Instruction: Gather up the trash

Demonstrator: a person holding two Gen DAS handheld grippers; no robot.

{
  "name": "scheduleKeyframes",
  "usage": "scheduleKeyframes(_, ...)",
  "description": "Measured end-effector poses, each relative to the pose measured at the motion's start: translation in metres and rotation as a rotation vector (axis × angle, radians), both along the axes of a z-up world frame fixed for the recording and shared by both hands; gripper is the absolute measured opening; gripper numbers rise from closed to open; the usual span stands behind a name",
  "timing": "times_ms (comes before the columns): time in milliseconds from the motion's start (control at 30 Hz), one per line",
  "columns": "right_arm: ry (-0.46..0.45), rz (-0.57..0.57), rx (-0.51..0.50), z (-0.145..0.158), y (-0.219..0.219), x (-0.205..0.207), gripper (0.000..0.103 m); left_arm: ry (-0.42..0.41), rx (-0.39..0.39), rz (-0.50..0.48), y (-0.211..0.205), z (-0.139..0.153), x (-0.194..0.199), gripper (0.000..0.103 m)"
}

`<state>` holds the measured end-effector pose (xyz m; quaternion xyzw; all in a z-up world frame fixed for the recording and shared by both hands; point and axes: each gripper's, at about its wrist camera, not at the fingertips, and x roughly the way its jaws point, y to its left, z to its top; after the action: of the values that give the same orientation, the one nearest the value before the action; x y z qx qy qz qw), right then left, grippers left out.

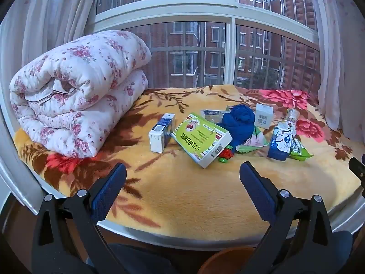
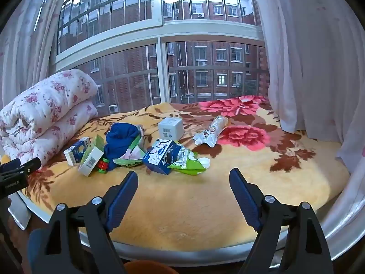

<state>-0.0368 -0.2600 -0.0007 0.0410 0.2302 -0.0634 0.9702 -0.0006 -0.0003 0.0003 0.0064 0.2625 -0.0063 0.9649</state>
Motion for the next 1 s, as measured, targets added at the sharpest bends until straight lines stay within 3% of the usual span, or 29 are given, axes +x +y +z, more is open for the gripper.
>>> scheduleKeyframes(1000,0.013,0.023,0.027,-0.005,0.002,-0.004,0.081,-0.002,0.008,-0.012,-0.008,0.001,-0.006,0.097)
